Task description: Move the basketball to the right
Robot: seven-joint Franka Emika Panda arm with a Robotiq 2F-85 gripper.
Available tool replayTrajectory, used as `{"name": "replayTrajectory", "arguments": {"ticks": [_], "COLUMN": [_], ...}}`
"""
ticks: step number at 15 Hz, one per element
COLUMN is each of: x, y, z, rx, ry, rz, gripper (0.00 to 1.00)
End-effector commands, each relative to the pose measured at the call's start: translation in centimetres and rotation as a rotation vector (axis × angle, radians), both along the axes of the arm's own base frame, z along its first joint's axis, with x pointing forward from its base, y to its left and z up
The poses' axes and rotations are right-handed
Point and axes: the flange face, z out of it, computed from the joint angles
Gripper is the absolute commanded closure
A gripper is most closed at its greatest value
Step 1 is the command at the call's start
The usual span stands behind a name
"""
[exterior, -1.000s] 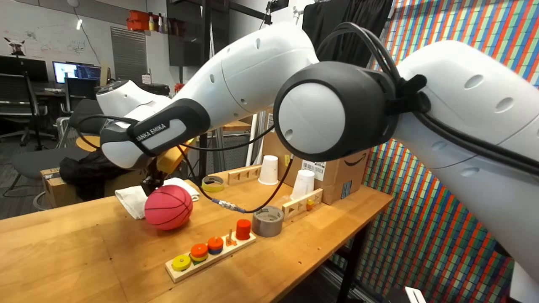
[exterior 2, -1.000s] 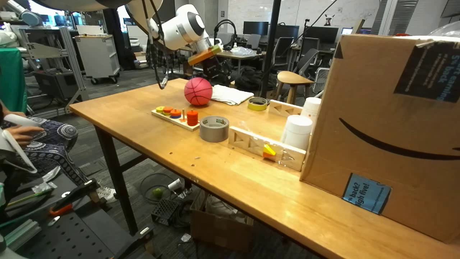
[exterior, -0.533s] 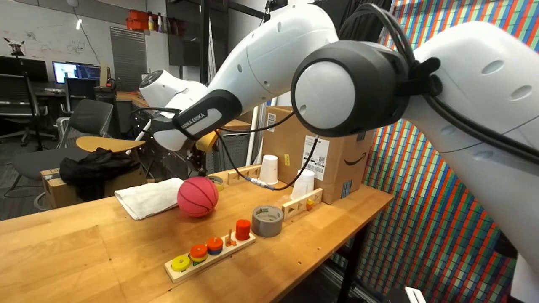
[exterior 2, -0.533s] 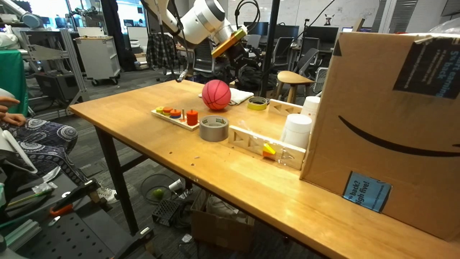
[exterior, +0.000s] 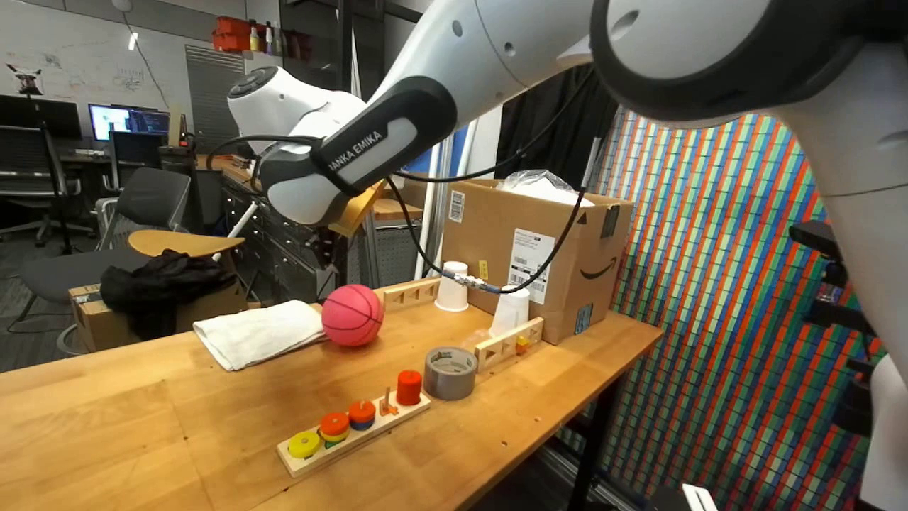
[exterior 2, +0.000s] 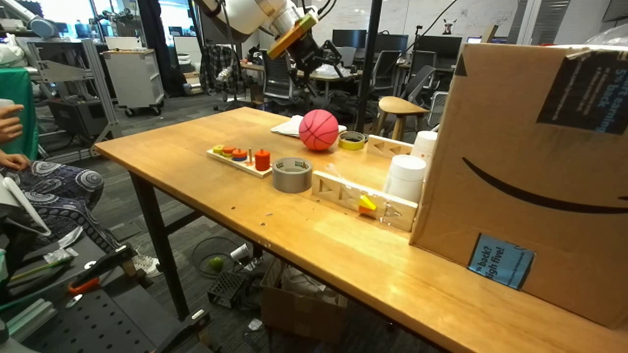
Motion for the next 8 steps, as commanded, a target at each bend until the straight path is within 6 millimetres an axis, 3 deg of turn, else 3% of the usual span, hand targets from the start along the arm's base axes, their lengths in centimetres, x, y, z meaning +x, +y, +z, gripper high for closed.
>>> {"name": "replayTrajectory", "arguments": {"ticks": [1,4,8], "x": [-5.8,-10.5,-14.3], "y": [5.6,9.8,11.6], "z": [1.2,0.7,-1.2], "rx": [0.153,0.22,0.274], "ry": [-0.057,-0.082,-0.067], "rz": [0.088,0.161,0.187], "gripper": [0.0,0.0,0.0]}}
